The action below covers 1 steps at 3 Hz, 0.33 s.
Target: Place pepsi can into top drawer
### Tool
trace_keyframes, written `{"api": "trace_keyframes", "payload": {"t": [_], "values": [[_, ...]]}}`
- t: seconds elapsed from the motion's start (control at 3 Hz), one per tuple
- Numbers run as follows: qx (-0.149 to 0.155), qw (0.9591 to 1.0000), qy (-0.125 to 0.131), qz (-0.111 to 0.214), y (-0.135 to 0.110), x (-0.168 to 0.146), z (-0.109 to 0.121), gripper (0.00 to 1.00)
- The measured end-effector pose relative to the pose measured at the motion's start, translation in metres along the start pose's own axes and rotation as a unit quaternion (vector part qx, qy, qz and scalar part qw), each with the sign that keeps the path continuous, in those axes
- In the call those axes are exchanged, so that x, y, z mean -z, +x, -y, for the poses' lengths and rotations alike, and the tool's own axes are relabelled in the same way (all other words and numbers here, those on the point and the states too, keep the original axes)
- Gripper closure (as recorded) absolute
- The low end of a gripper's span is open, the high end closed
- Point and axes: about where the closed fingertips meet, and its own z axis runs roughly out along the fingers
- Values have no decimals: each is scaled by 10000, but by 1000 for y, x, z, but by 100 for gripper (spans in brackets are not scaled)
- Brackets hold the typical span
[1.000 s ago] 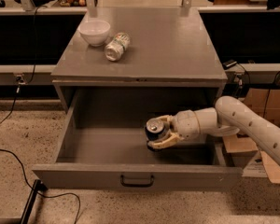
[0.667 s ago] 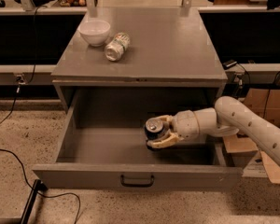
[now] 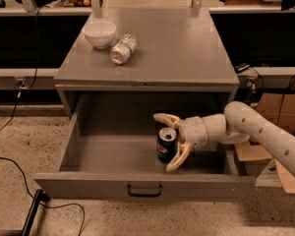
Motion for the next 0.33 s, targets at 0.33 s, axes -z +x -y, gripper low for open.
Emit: {"api": "trace_keyframes", "payload": {"t": [0.33], "values": [[0, 10000, 0, 0, 0, 0, 0, 0]]}}
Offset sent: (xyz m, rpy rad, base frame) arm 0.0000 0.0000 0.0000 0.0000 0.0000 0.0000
